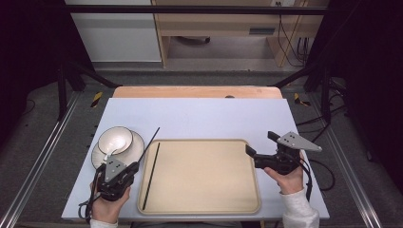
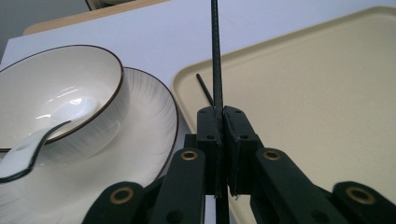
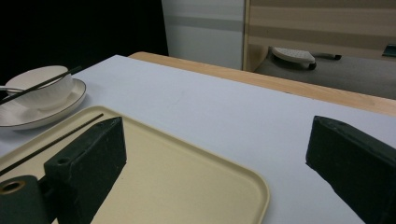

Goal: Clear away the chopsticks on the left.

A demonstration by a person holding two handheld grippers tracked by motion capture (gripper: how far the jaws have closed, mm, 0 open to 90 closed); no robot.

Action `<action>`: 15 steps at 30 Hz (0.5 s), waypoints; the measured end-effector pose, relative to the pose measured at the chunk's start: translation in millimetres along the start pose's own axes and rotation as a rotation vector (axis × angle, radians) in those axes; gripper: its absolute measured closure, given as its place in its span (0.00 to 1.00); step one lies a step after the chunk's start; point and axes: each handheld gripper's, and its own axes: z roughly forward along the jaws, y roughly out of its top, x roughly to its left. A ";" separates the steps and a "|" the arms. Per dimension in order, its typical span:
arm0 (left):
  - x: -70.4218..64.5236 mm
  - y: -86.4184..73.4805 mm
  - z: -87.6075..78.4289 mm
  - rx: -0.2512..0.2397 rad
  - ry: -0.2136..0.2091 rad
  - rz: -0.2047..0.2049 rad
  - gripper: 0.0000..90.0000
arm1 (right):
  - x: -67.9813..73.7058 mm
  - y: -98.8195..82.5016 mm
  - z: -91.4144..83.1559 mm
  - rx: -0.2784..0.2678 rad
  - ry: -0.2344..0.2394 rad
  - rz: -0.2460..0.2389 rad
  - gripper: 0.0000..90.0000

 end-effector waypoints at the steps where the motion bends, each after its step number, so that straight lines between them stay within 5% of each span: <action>1: -2.3 0.1 0.4 -0.002 0.000 -0.001 0.95 | 0.0 0.0 0.0 0.000 0.000 0.000 0.06; 15: -24.8 0.1 1.1 -0.030 0.081 -0.109 0.95 | -1.1 0.3 -1.0 -0.003 0.005 0.008 0.06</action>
